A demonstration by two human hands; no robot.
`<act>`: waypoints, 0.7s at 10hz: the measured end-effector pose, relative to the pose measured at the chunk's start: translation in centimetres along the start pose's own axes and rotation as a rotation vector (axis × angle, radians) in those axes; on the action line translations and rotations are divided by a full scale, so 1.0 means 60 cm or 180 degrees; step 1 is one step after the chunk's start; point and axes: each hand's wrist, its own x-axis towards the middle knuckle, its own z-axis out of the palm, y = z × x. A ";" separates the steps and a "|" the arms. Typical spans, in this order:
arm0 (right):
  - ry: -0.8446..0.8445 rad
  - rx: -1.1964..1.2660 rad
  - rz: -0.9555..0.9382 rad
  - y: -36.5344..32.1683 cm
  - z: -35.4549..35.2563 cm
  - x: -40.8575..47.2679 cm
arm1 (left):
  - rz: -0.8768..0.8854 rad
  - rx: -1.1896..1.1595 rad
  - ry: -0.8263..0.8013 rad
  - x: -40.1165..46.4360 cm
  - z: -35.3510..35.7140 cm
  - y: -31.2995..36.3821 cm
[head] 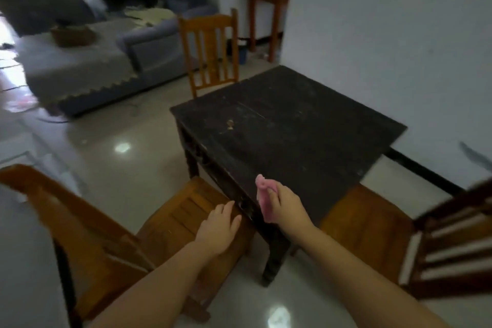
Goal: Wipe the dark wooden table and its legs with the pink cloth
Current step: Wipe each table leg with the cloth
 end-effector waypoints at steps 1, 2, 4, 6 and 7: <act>0.0355 0.0330 0.0105 0.031 -0.024 -0.074 | 0.0259 -0.0016 -0.0301 -0.009 0.036 0.016; 0.0785 0.0949 0.0296 0.079 -0.044 -0.146 | 0.0352 -0.0055 -0.0586 -0.025 0.097 0.019; 0.1055 0.1338 0.1183 0.263 0.065 -0.221 | 0.0196 -0.0296 -0.0842 -0.035 0.282 -0.050; 0.1137 0.2333 0.2219 0.450 0.252 -0.184 | -0.0047 -0.0723 -0.0779 0.013 0.476 -0.127; 0.1384 0.2636 0.2086 0.498 0.302 -0.123 | 0.0020 -0.0977 -0.0565 0.079 0.536 -0.155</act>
